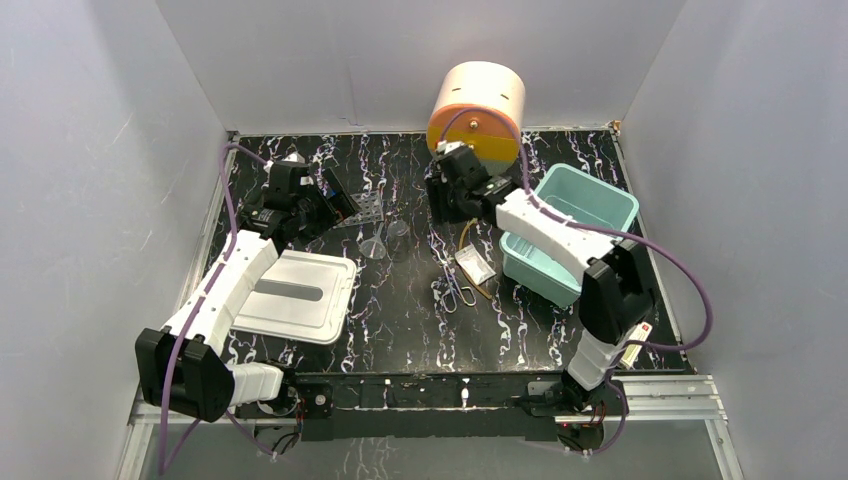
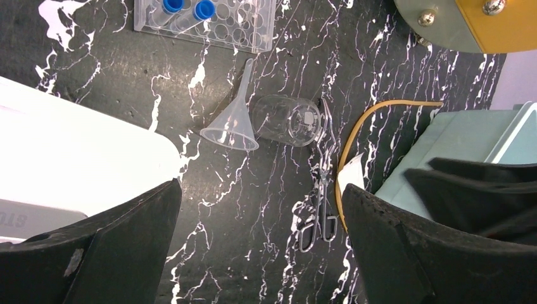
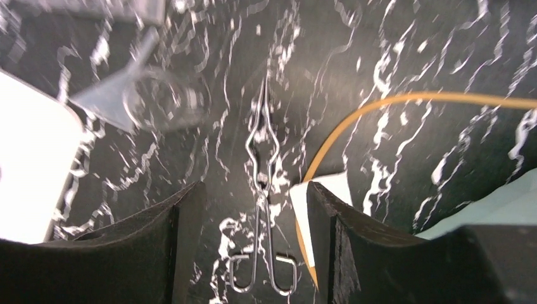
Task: Organize the chemistry lab equipment
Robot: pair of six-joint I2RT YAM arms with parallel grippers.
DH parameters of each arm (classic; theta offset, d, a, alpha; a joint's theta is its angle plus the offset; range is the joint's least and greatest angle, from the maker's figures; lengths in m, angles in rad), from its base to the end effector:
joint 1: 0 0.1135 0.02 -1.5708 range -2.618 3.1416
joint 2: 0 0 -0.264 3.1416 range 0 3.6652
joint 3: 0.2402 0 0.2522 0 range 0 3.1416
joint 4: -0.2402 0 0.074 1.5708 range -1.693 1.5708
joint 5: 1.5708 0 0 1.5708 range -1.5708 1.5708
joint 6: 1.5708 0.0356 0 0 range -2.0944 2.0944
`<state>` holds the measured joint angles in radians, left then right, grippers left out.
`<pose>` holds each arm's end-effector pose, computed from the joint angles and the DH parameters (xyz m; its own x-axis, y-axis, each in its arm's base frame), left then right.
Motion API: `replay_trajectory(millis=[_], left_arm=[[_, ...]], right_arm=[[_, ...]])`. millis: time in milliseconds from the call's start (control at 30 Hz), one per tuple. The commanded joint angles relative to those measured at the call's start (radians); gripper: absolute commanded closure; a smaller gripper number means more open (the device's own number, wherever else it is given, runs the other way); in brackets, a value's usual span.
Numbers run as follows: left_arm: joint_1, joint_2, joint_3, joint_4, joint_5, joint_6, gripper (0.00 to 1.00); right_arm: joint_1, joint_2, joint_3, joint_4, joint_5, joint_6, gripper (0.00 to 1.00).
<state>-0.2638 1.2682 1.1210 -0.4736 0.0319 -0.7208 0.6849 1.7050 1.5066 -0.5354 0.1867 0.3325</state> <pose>0.2715 -0.0745 0.3252 -0.6104 -0.5184 -0.5989 -0.1560 0.8199 -0.5508 0.3049 0.2405 0.3127 -0.6583 -0.1236 -0.7425 -0.3173 0.9401 0.1249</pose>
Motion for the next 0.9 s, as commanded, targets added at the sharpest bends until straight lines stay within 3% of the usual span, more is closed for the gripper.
replay_trajectory(millis=[0,133,433,633,867], left_arm=[[0.005,-0.003,0.029,-0.016,0.006,-0.051,0.02],[0.005,0.001,0.019,-0.004,0.031,-0.049,0.02],[0.005,0.013,0.023,0.006,0.036,-0.036,0.02],[0.005,0.013,0.018,0.009,0.042,-0.035,0.02],[0.005,0.015,0.022,0.006,0.037,-0.03,0.02]], right_arm=[[0.054,0.043,-0.057,0.0,0.027,-0.002,0.32],[0.055,0.087,-0.069,0.014,0.01,0.028,0.32],[0.055,0.183,-0.1,-0.016,-0.086,0.018,0.43],[0.055,0.237,-0.076,-0.037,-0.071,0.005,0.58],[0.055,0.278,-0.071,-0.056,-0.059,0.005,0.57]])
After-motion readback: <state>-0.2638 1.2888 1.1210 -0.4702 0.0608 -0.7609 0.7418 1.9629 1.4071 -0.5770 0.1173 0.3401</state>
